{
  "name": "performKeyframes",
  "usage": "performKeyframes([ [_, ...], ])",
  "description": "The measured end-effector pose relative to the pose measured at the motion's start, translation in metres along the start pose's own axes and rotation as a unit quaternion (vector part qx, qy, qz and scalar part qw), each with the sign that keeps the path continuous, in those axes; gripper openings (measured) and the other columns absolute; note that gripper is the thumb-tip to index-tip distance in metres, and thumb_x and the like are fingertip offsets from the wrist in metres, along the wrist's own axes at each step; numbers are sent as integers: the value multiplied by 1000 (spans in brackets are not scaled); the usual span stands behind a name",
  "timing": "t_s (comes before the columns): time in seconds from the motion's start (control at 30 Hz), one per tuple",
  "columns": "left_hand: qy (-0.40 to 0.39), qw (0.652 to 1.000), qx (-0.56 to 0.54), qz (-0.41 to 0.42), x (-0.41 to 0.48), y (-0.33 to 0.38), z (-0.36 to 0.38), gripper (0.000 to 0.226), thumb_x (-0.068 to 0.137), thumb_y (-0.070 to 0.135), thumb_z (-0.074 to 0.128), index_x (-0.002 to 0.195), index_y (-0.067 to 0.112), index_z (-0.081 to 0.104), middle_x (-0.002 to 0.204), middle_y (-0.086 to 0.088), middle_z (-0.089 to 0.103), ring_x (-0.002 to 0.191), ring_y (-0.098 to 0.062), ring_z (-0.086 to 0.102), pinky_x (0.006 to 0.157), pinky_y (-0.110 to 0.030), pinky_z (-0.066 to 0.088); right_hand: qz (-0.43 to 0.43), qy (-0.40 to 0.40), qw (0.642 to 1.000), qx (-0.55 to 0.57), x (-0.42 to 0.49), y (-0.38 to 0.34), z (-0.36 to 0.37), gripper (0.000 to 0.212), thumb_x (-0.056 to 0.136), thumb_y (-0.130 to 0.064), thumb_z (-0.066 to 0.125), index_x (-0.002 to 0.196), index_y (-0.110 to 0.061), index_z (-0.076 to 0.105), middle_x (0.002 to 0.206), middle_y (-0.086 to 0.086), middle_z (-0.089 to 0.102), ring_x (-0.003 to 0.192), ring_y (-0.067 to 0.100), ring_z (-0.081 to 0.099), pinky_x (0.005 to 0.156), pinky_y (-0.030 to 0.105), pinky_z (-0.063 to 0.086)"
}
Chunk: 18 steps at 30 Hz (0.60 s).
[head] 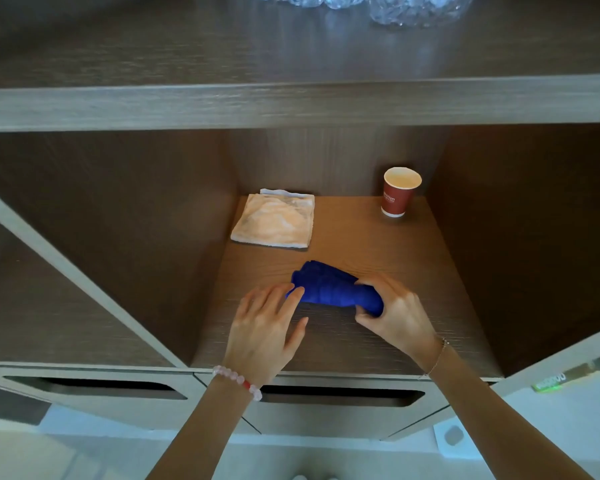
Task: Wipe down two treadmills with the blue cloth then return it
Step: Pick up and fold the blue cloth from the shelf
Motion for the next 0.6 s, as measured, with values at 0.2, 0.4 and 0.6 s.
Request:
performKeyframes([
  [0.2, 11, 1000, 5, 5, 6, 3, -8, 43, 90, 40, 43, 121, 16, 59, 115, -3, 64, 101, -24, 60, 87, -44, 48, 38, 20, 998, 38, -1, -8, -15, 39, 68, -13, 73, 105, -17, 63, 89, -4, 66, 73, 10, 63, 61, 29, 57],
  [0.4, 33, 999, -3, 17, 15, 14, -23, 42, 88, 40, 46, 121, 16, 59, 114, -1, 64, 103, -23, 59, 87, -41, 47, 71, 7, 997, 42, -6, -14, -32, 37, 72, -17, 73, 108, -18, 64, 93, -5, 68, 81, 11, 64, 68, 31, 57],
  [0.6, 63, 997, -9, 43, 18, 28, -37, 43, 87, 39, 45, 120, 15, 61, 109, -1, 66, 98, -23, 61, 83, -40, 49, 136, 24, 989, 45, -13, -27, -54, 35, 72, -21, 75, 106, -18, 66, 91, -4, 69, 82, 11, 63, 72, 25, 53],
])
Point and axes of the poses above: each hand's wrist, its own x-axis towards the middle knuckle, its own z-axis out of the palm, y = z × x, the point moved 1 cm from there along x, towards the middle knuckle
